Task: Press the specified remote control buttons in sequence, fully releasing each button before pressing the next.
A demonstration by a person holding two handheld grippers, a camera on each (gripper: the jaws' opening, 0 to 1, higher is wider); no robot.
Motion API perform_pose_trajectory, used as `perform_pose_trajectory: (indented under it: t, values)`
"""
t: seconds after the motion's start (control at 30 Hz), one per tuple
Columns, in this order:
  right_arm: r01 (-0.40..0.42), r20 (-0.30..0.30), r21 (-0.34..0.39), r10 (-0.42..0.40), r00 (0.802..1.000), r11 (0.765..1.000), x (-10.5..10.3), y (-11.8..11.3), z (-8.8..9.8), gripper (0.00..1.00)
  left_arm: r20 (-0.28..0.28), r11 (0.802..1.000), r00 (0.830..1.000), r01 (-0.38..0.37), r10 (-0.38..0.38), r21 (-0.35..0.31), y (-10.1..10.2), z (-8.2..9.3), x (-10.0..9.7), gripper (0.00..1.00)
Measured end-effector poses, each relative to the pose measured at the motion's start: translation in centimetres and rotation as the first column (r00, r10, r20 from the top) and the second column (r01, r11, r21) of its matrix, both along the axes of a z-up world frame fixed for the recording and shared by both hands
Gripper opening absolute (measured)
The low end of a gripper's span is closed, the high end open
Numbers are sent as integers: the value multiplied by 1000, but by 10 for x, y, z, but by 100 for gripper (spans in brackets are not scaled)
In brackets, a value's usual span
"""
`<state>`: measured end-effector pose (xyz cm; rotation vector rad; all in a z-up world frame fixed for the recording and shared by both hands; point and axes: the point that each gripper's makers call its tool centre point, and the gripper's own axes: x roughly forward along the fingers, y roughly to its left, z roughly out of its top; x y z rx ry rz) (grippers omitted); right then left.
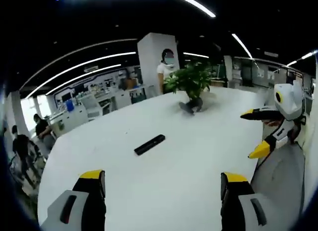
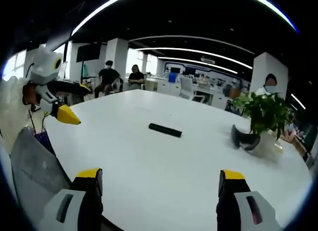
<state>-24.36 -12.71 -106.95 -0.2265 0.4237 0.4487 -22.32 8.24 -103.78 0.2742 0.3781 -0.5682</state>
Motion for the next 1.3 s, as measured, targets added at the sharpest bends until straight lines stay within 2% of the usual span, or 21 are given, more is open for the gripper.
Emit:
perform_pose_trajectory:
  t: [0.13,0.27,0.37,0.5,0.57,0.63,0.7,0.77,0.9,1.07,1.3]
  values:
    - [1,4,4,-1,1000,1000,0,-1,1,99,63,994,992,-103,106,-42,15,1,-16,100]
    - [-12,1,3,12,1000,1000,-2,2,1,99,107,985,980,-165,170,-56,28,-3,-24,100]
    - [-25,3,-4,25,1000,1000,-3,5,0,99,84,975,973,-207,214,-85,35,-14,-27,100]
    - [-32,12,-25,32,999,999,-3,6,0,99,110,970,964,-240,243,-38,40,-23,-29,100]
    - [-29,16,-29,30,999,999,-3,5,0,99,144,967,957,-253,251,-4,39,-21,-25,100]
    - [-27,17,-35,28,999,999,-3,5,-1,99,182,962,945,-275,271,-8,41,-19,-21,100]
    - [-22,25,-40,23,999,999,-2,4,0,98,175,955,941,-295,289,11,46,-23,-18,100]
    - [-12,41,-46,14,999,999,-1,3,2,97,142,947,937,-320,320,-19,50,-25,-18,100]
    - [9,49,-46,-7,999,999,0,-1,4,96,155,941,929,-337,335,-16,54,-24,-17,100]
    - [19,60,-47,-16,998,999,0,-3,5,93,173,941,928,-337,329,16,53,-25,-17,100]
    - [18,63,-60,-14,998,998,0,-2,5,92,161,943,934,-330,318,51,52,-31,-18,100]
